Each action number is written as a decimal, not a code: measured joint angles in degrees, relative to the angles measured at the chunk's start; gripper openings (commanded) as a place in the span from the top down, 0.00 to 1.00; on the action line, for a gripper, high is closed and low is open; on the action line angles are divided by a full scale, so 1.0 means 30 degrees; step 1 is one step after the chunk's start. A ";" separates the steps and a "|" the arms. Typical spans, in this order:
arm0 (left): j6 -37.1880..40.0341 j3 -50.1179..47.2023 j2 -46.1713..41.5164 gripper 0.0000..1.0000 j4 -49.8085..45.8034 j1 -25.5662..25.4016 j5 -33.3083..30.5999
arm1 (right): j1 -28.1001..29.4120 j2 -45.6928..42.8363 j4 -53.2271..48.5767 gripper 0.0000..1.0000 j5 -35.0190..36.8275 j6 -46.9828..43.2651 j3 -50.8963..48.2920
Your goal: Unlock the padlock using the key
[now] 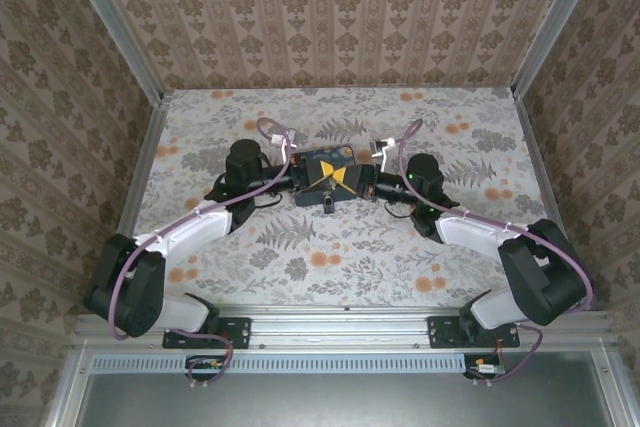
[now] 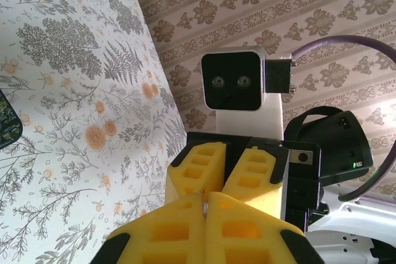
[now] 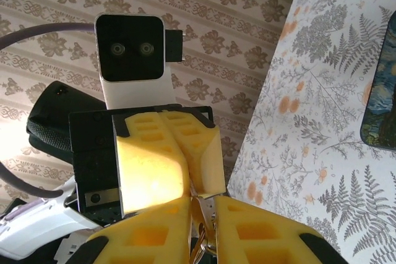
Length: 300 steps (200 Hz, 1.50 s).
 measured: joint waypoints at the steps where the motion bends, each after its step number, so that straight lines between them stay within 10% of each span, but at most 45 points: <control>1: -0.0007 0.0000 0.0000 1.00 0.0007 0.0000 0.0000 | 0.0000 -0.0007 0.0015 0.87 0.0007 0.0000 -0.0007; 85: -0.0153 -0.0211 0.0022 0.97 0.0197 0.0000 0.0095 | -0.0240 -0.0248 0.0517 1.00 0.0029 -0.0233 -0.0634; 115: -0.0189 -0.0240 0.0022 0.40 0.0189 0.0233 0.0262 | -0.0597 -0.1260 -0.0576 1.00 0.0102 -0.0911 -0.0889; 152: 0.0976 -0.0284 -0.0539 0.32 -0.2616 0.2062 -0.0678 | -0.1464 -0.2703 -0.3271 1.00 0.0379 -0.2375 -0.0896; 177: 0.3818 0.0780 -0.1821 0.29 -0.8852 0.1668 -0.4277 | -0.1989 -0.3388 -0.5697 1.00 0.0408 -0.3563 -0.0852; 215: 0.4969 0.1749 -0.3118 0.23 -1.4928 -0.3614 -1.2349 | -0.2565 -0.4415 -1.0717 1.00 0.1122 -0.5799 -0.0029; 300: 0.2164 0.2506 0.4401 0.24 -1.5314 -0.8109 -2.0356 | -0.3198 -0.7548 -1.6691 1.00 0.4080 -0.8174 -0.0692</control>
